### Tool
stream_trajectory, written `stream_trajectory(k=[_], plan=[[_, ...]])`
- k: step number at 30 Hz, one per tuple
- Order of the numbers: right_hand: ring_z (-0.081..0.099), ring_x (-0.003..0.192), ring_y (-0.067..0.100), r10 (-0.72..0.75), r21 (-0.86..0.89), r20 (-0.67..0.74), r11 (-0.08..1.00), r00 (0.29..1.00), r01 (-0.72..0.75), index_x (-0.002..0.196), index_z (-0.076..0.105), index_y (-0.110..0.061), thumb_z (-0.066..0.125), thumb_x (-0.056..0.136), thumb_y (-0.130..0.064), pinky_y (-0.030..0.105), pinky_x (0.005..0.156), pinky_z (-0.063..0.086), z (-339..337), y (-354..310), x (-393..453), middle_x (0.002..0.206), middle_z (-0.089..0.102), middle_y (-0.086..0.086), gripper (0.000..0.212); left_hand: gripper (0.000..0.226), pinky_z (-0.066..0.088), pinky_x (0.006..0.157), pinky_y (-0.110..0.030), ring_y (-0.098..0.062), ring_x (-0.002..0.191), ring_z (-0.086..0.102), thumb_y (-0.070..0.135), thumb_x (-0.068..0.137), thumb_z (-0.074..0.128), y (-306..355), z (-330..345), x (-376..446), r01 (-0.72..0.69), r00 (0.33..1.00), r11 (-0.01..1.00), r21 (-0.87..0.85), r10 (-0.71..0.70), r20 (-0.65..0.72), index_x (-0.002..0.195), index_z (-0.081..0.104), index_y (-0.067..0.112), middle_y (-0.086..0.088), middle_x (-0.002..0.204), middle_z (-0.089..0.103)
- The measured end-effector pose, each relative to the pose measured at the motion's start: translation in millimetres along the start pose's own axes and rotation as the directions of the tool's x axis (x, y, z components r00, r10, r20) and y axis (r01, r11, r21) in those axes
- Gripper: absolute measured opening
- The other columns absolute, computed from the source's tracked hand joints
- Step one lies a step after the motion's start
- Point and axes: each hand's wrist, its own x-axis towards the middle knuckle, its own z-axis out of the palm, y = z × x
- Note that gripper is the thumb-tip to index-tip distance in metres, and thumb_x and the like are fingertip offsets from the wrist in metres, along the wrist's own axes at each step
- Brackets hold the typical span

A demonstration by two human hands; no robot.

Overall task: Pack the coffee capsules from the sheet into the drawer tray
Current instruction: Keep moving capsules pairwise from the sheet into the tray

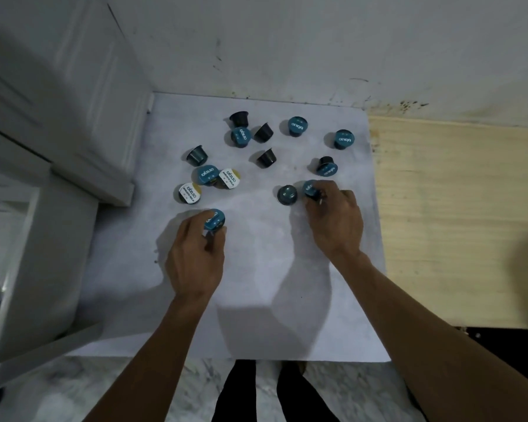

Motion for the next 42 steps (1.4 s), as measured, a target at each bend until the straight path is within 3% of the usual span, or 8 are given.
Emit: stream_trajectory(k=[3, 9, 15, 19, 23, 28, 35, 42], plan=[[0.058, 0.095, 0.024, -0.002, 0.097, -0.094, 0.995, 0.996, 0.011, 0.108, 0.063, -0.019, 0.067, 0.089, -0.026, 0.046, 0.073, 0.052, 12.8, 12.5, -11.7, 0.091, 0.070, 0.002, 0.021, 0.032, 0.054, 0.076, -0.028, -0.021, 0.079, 0.069, 0.024, 0.087, 0.074, -8.3, 4.2, -0.9, -0.091, 0.993, 0.996, -0.019, 0.089, -0.073, 0.112, 0.068, 0.006, -0.011, 0.099, 0.072], [0.059, 0.094, 0.022, -0.038, 0.124, -0.187, 0.990, 0.982, 0.062, 0.106, 0.066, -0.019, 0.070, 0.088, -0.027, 0.047, 0.075, 0.052, 27.0, 22.8, -16.1, 0.091, 0.070, -0.003, 0.021, 0.033, 0.058, 0.068, -0.030, -0.015, 0.072, 0.066, 0.028, 0.092, 0.069, -18.9, 12.2, -7.3, -0.122, 0.985, 0.990, -0.073, 0.111, -0.133, 0.118, 0.067, 0.008, -0.009, 0.104, 0.071], [0.061, 0.083, 0.019, 0.069, 0.268, -0.168, 0.963, 0.983, -0.022, 0.105, 0.069, -0.016, 0.074, 0.085, -0.025, 0.022, 0.071, 0.045, 4.9, 7.6, -29.3, 0.088, 0.063, -0.009, 0.022, 0.031, 0.058, 0.072, -0.027, -0.015, 0.078, 0.068, 0.021, 0.088, 0.073, -10.3, -0.4, -15.9, -0.085, 0.990, 0.973, -0.213, 0.058, -0.128, 0.113, 0.069, 0.005, -0.007, 0.105, 0.072], [0.065, 0.082, 0.011, 0.060, 0.371, -0.087, 0.928, 0.994, -0.024, 0.106, 0.070, -0.022, 0.073, 0.085, -0.037, 0.011, 0.069, 0.045, -17.0, -15.3, -50.7, 0.094, 0.070, 0.001, 0.026, 0.027, 0.053, 0.060, -0.022, -0.007, 0.066, 0.061, 0.025, 0.085, 0.075, 7.2, -30.3, -34.0, 0.034, 0.991, 0.962, -0.270, -0.068, -0.116, 0.109, 0.071, 0.014, 0.002, 0.100, 0.073], [0.066, 0.083, 0.011, -0.037, 0.438, -0.025, 0.898, 0.999, 0.044, 0.104, 0.071, -0.026, 0.073, 0.084, -0.042, 0.029, 0.070, 0.052, -45.5, -62.8, -77.8, 0.092, 0.072, 0.000, 0.026, 0.024, 0.048, 0.058, -0.015, -0.007, 0.062, 0.060, 0.020, 0.084, 0.075, 28.8, -85.4, -54.8, 0.008, 0.989, 0.939, -0.344, -0.059, -0.138, 0.107, 0.072, 0.016, 0.002, 0.096, 0.072], [0.065, 0.081, 0.014, -0.187, 0.534, 0.012, 0.832, 0.982, 0.151, 0.101, 0.073, -0.022, 0.077, 0.083, -0.032, 0.036, 0.065, 0.052, -76.9, -141.7, -108.9, 0.091, 0.071, -0.009, 0.021, 0.027, 0.038, 0.059, -0.002, 0.005, 0.061, 0.057, 0.012, 0.081, 0.078, 34.6, -176.0, -66.8, -0.059, 0.983, 0.938, -0.342, -0.005, -0.184, 0.107, 0.072, 0.013, 0.011, 0.081, 0.061], [0.064, 0.080, 0.007, -0.366, 0.609, 0.096, 0.757, 0.926, 0.236, 0.098, 0.073, -0.026, 0.079, 0.080, -0.028, 0.018, 0.063, 0.048, -83.7, -269.6, -140.4, 0.091, 0.070, -0.018, 0.019, 0.027, 0.041, 0.057, -0.006, -0.004, 0.061, 0.062, 0.017, 0.079, 0.081, -34.4, -309.7, -66.4, -0.091, 0.965, 0.972, -0.216, 0.033, -0.259, 0.105, 0.074, 0.019, 0.012, 0.083, 0.068], [0.064, 0.070, 0.010, -0.441, 0.595, 0.138, 0.752, 0.887, 0.282, 0.091, 0.074, -0.023, 0.082, 0.077, -0.022, 0.008, 0.061, 0.041, -31.4, -374.5, -178.9, 0.086, 0.069, -0.022, 0.015, 0.024, 0.042, 0.061, -0.003, 0.005, 0.072, 0.063, 0.030, 0.079, 0.079, -156.7, -419.9, -47.3, 0.089, 0.981, 0.990, -0.111, -0.106, -0.161, 0.101, 0.072, 0.030, 0.009, 0.080, 0.069]])
